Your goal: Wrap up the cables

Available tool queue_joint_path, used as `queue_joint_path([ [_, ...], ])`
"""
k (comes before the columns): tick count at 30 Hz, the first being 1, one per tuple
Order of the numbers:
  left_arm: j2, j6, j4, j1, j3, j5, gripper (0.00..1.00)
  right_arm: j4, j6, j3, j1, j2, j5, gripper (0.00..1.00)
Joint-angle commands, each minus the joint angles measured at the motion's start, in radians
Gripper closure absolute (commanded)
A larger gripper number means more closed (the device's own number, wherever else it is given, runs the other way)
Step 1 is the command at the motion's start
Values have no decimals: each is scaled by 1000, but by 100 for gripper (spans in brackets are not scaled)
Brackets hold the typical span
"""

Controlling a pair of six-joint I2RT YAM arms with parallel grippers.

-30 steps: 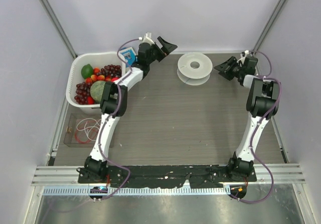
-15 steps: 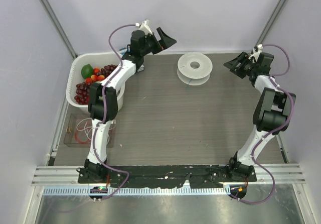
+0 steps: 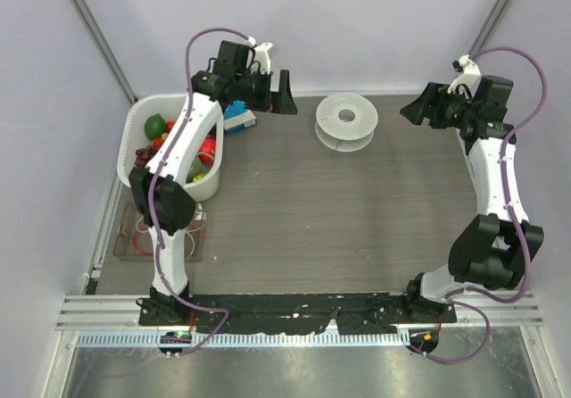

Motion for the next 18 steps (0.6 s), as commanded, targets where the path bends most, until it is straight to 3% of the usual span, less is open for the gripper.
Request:
queue_joint_path([
  [1,-200,192,-244,4,-31,-127,0,-266,-233,91,76,-110,69,22],
  [6,-375,255,-260,5,-267,-366,0,-337,-300,-40,178,-234,238,22],
  [12,-602,283,-102,5,-661,-514,0,-218,-256,-313,185,-369,319,22],
  [18,-651,274,-83,5,-735,-534,0,-184,-237,-369,185,-447,321,21],
])
